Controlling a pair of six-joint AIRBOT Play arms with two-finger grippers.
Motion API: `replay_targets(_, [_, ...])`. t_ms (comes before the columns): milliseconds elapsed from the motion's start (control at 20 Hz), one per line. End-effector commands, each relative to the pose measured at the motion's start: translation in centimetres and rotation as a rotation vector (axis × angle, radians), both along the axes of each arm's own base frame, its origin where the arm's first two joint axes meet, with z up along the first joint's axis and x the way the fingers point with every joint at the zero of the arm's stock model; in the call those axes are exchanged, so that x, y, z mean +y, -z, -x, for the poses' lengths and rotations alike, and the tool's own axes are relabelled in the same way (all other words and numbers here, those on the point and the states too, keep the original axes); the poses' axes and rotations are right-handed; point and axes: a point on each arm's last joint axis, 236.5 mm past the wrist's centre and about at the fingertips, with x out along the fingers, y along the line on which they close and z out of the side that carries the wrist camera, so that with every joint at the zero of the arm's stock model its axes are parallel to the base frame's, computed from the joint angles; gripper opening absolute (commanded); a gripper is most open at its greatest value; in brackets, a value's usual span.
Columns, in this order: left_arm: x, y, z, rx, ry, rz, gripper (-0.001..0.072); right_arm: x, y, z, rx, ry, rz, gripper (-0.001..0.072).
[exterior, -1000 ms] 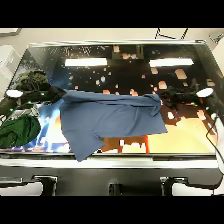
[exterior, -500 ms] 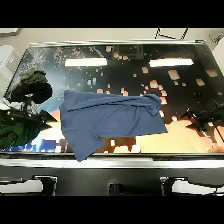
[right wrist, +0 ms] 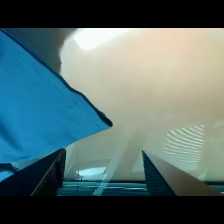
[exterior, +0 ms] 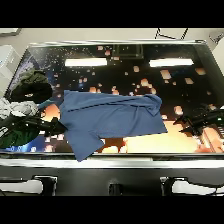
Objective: Fold the clothes and pants, and hang the long-sleeved shirts on hangers.
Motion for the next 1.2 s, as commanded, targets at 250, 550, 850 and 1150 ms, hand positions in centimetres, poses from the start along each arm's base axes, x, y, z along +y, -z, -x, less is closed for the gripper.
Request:
replay_targets(250, [-1.7,-0.3,-1.3,-0.068,0.012,0.0,0.0026,2.4,2.4,-2.1,-0.041,-0.073,-0.003,0.0612])
replay_targets(550, [-1.7,-1.4,-1.6,-0.103,0.015,-0.008,0.0026,5.5,5.2,-2.5,-0.014,-0.16,-0.05,0.0584])
replay_targets(850, [-1.7,-3.0,-2.1,-0.141,0.028,-0.008,0.0026,9.5,3.0,-1.3,-0.021,-0.334,-0.159,0.0042])
replay_targets(1150, [0.5,-20.8,-10.8,-0.637,0.016,-0.061,0.0025,9.2,-12.6,-8.2,-0.481,-0.378,-0.041,0.0039])
